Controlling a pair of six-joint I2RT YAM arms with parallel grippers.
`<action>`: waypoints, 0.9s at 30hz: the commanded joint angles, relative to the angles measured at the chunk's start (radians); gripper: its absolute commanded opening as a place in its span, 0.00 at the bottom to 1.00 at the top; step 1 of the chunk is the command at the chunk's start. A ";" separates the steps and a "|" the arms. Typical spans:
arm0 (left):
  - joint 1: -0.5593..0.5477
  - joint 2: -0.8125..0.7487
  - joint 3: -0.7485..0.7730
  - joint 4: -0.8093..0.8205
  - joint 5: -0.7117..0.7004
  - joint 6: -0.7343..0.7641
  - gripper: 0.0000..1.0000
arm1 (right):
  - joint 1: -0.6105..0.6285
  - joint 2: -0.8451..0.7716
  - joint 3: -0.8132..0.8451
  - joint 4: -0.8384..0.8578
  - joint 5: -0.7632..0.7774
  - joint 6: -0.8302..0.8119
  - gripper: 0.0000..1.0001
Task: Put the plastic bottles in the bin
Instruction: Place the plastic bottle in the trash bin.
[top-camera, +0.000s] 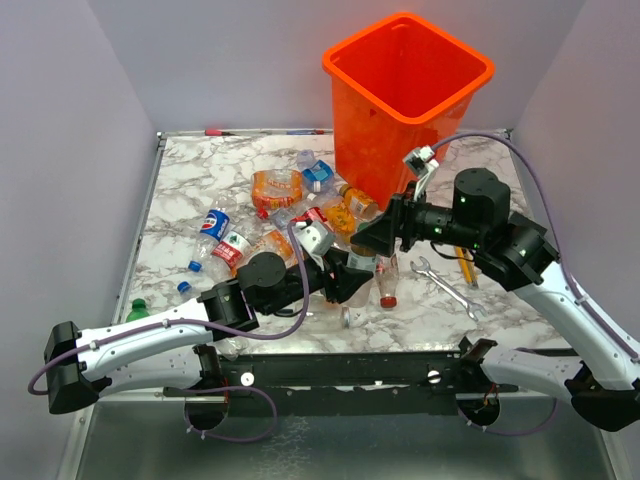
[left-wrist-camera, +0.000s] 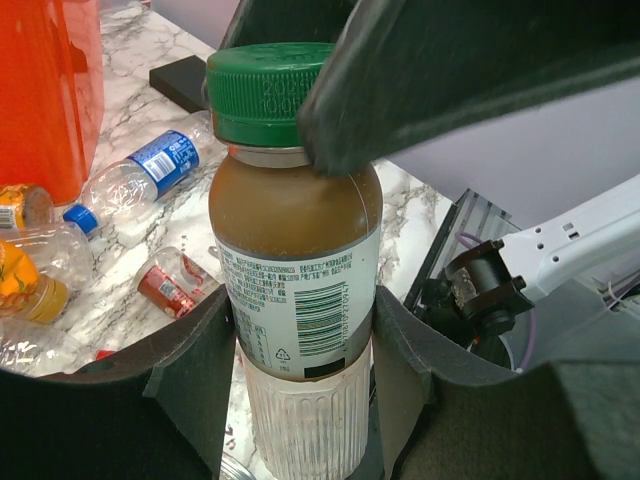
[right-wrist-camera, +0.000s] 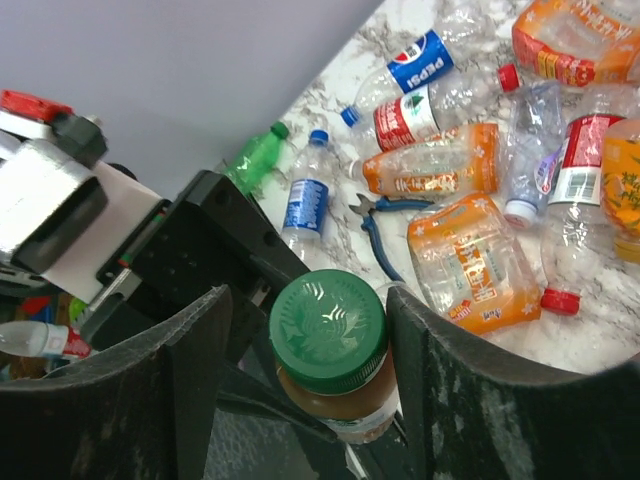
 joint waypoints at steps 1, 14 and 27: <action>0.004 -0.004 0.031 0.009 0.020 0.006 0.06 | 0.030 0.018 -0.024 -0.056 0.071 -0.004 0.64; 0.003 -0.068 0.002 -0.020 -0.072 0.002 0.98 | 0.035 0.016 0.018 -0.035 0.149 0.003 0.01; 0.003 -0.496 -0.166 -0.181 -0.639 0.124 0.99 | 0.034 0.309 0.742 -0.108 0.869 -0.353 0.01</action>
